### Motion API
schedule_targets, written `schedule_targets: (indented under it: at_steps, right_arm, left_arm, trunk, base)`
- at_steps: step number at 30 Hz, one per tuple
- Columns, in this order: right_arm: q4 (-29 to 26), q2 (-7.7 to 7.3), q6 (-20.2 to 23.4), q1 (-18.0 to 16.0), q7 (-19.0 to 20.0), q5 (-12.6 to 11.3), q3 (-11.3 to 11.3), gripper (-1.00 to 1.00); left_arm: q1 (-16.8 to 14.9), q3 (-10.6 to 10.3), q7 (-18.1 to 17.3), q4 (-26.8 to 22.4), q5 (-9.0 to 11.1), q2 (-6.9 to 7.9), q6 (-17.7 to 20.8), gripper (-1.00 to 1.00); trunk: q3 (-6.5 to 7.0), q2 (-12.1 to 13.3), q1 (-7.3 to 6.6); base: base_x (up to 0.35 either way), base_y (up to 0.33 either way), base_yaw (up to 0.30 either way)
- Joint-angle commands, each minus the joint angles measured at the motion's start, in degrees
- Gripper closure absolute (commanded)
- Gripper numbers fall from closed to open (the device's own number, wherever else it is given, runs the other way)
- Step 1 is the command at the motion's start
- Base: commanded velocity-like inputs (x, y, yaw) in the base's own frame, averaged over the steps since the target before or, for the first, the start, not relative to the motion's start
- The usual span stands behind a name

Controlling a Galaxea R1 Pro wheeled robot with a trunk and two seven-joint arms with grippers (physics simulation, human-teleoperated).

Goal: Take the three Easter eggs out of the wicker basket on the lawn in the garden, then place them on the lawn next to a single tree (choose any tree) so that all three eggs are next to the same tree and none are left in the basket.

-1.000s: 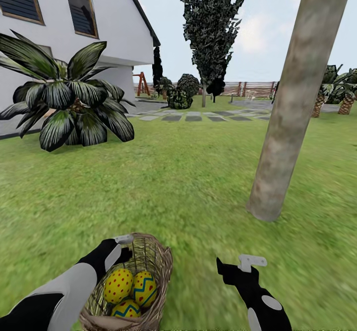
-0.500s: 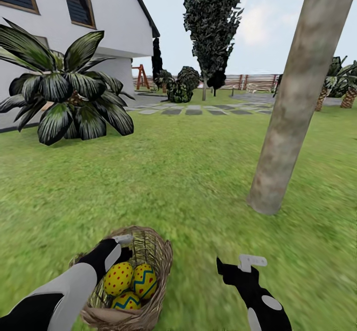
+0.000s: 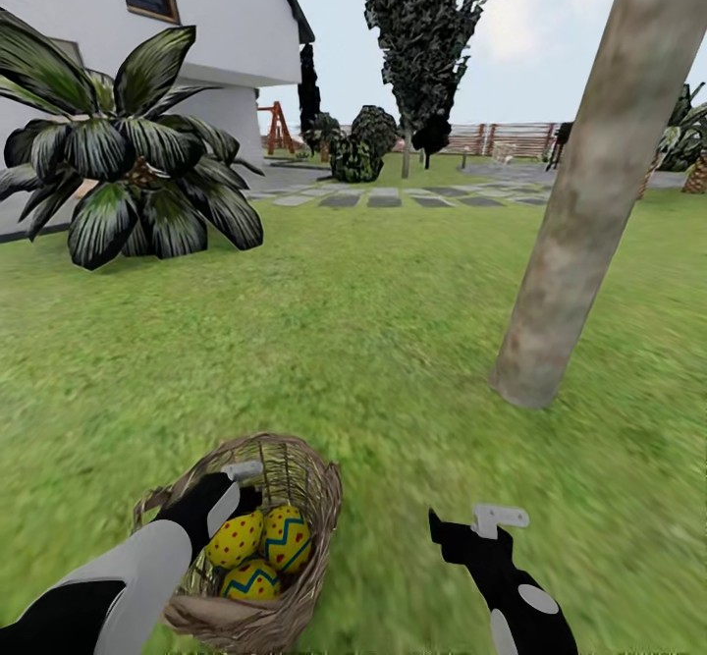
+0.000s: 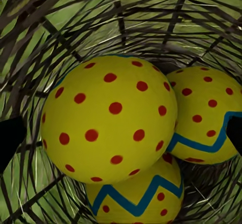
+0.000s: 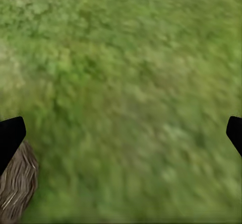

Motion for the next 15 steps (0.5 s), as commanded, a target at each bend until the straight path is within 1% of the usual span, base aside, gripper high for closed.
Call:
schedule_targets:
  at_steps: [1,2,7,15]
  right_arm:
    - [-0.07,0.00,0.28,-0.03,-0.46,-0.32,0.09,-1.00]
    - [-0.07,0.00,0.29,-0.03,-0.47,-0.32,0.09,-1.00]
    - [-0.07,-0.01,0.28,-0.03,-0.49,-0.32,0.09,-1.00]
    - [-0.03,0.00,0.30,-0.03,-0.48,-0.32,0.09,-1.00]
  left_arm:
    - [0.00,0.28,0.36,-0.13,0.53,-0.03,-0.11,-1.00]
    - [0.00,0.27,0.35,-0.13,0.46,-0.02,-0.92,-1.00]
    - [0.01,0.23,0.33,-0.10,0.41,0.05,-2.39,-1.00]
    - [0.29,0.23,0.32,-0.13,0.50,0.67,-3.34,-1.00]
  trunk:
    - [-0.28,-0.04,0.01]
    - [-0.50,-0.05,0.04]
    - [-1.61,-0.12,0.16]
    - [-3.38,-0.23,0.37]
  base:
    - [0.000,0.000,0.000]
    - [0.000,0.000,0.000]
    - [0.000,0.000,0.000]
    - [0.000,0.000,0.000]
